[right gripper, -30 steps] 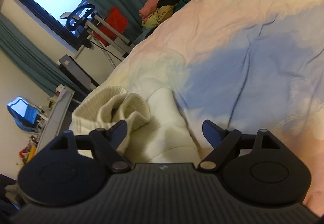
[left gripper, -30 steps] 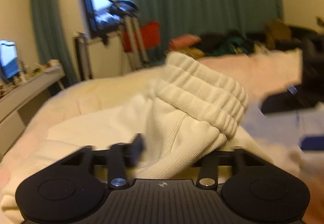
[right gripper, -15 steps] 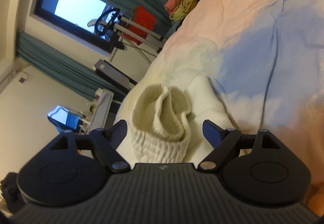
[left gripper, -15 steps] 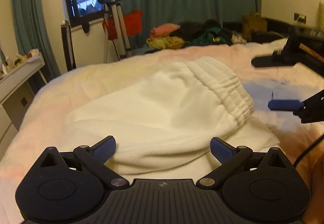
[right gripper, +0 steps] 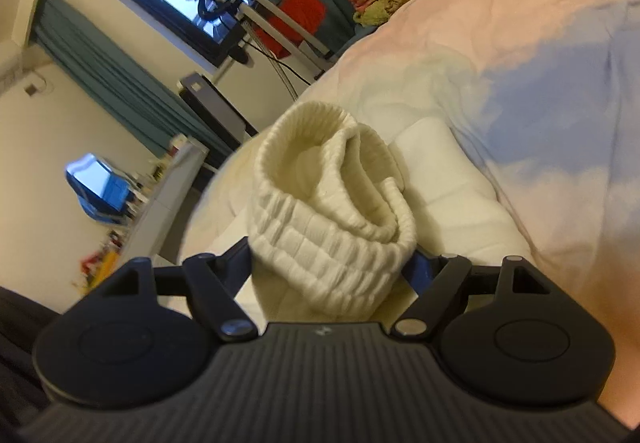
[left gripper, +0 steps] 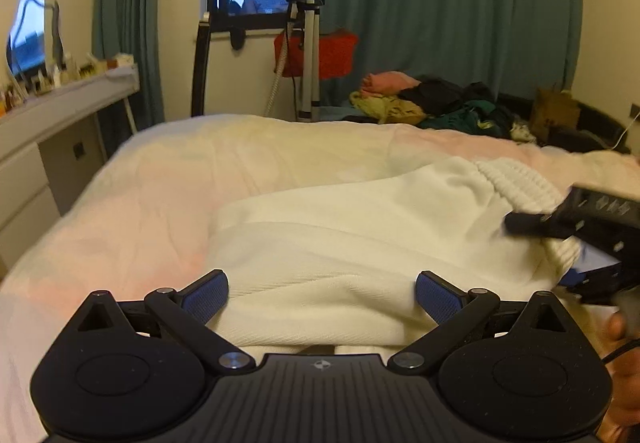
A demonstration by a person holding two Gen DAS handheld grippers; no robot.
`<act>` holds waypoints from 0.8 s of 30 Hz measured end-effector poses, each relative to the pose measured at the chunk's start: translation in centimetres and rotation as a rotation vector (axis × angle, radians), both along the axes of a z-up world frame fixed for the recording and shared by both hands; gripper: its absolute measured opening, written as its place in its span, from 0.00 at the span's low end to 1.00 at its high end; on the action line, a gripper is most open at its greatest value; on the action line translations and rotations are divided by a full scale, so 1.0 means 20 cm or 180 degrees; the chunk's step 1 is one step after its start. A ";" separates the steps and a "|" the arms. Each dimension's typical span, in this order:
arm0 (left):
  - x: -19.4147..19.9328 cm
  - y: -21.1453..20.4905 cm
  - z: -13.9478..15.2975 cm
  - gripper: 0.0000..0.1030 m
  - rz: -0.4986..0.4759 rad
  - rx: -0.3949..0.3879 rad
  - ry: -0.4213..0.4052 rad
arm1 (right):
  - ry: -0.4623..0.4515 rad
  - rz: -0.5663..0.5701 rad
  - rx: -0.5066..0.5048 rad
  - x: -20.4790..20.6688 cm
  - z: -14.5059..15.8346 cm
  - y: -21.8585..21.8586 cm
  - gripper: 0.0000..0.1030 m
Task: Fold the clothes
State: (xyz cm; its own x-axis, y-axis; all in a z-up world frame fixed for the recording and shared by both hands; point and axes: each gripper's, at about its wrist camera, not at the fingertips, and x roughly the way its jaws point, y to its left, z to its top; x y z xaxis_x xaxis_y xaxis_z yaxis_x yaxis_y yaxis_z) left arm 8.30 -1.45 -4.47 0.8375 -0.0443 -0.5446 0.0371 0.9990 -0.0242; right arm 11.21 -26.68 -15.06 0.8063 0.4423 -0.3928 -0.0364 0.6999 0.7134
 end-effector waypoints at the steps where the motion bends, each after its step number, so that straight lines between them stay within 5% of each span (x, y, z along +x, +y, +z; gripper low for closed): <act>1: 0.00 0.00 0.00 0.98 -0.0018 0.0008 -0.0009 | -0.0037 -0.0004 -0.0035 0.00 0.01 0.00 0.63; 5: -0.03 -0.02 0.02 0.98 -0.0163 0.0023 -0.0073 | -0.0183 -0.0021 -0.0174 -0.01 0.06 0.02 0.45; 8: -0.04 -0.04 0.01 0.98 -0.0302 -0.0026 -0.0124 | -0.0310 -0.0038 -0.0214 -0.02 0.11 0.01 0.42; 14: -0.10 -0.18 -0.02 0.99 -0.0544 0.0503 -0.0381 | -0.0616 -0.0145 -0.0016 -0.09 0.23 -0.06 0.41; 17: -0.10 -0.25 -0.09 0.99 -0.0442 0.0945 -0.0397 | -0.0770 -0.0227 0.0106 -0.13 0.28 -0.13 0.40; 20: -0.09 -0.21 -0.10 0.99 -0.0206 0.0862 -0.0300 | -0.0836 -0.0323 0.0141 -0.16 0.31 -0.22 0.40; 24: -0.08 -0.15 -0.12 1.00 0.0120 0.0707 -0.0162 | -0.0559 -0.0439 0.0171 -0.10 0.21 -0.30 0.41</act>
